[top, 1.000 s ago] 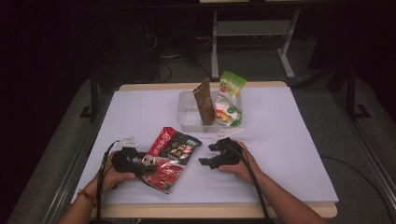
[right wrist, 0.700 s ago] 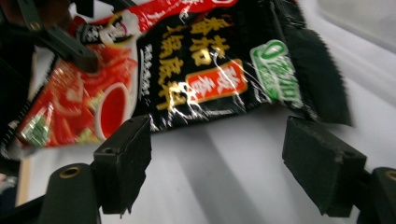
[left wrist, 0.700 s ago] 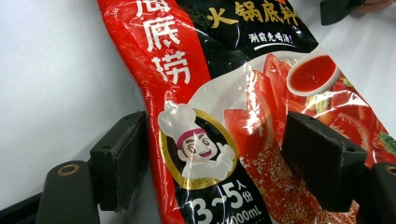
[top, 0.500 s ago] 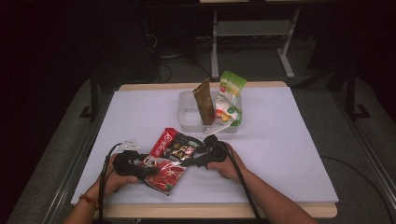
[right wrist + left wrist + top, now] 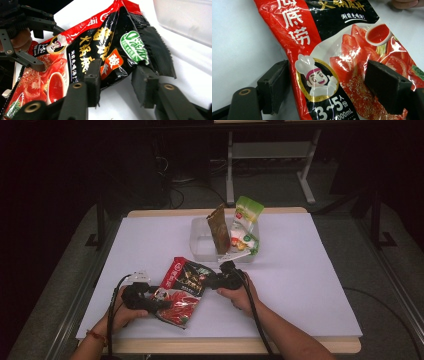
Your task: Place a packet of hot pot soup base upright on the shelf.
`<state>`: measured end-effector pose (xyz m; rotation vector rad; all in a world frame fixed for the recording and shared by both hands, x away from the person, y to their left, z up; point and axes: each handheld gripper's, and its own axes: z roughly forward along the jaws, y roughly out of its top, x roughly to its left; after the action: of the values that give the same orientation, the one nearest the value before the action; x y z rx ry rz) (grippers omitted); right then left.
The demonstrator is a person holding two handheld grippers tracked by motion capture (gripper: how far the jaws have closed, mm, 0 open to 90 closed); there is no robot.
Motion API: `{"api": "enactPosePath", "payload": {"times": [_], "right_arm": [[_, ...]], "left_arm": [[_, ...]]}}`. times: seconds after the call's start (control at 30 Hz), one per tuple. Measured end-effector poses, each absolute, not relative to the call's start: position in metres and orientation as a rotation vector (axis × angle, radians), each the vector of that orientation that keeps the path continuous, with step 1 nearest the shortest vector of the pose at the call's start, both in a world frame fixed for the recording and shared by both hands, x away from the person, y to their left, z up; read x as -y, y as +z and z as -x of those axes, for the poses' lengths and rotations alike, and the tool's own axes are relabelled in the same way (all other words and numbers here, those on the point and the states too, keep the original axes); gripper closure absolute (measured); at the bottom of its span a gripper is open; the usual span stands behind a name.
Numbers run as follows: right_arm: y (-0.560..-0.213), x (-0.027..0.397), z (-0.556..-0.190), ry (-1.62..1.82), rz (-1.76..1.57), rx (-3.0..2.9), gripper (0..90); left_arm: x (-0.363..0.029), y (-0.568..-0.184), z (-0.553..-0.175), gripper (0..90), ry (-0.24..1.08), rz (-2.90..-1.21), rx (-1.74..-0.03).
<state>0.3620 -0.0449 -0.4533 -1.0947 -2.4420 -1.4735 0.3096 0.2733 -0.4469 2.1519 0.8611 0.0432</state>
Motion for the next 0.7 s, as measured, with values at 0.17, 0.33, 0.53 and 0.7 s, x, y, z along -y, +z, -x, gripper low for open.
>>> {"api": "enactPosePath", "payload": {"times": [0.17,0.33,0.53,0.7], "right_arm": [[-0.45,0.044,-0.362,-1.504,1.118,2.434,67.6],[-0.447,0.042,-0.359,-1.542,1.135,2.439,71.4],[-0.437,0.037,-0.355,-1.598,1.117,2.45,74.0],[-0.426,0.034,-0.349,-1.662,1.053,2.491,74.9]], "left_arm": [[-0.274,-0.446,-0.309,19.2,0.046,-2.153,-0.865],[-0.273,-0.447,-0.311,15.6,0.052,-2.151,-0.857],[-0.272,-0.447,-0.325,11.5,0.005,-2.152,-0.846],[-0.267,-0.441,-0.33,11.0,0.0,-2.172,-0.805]]}}
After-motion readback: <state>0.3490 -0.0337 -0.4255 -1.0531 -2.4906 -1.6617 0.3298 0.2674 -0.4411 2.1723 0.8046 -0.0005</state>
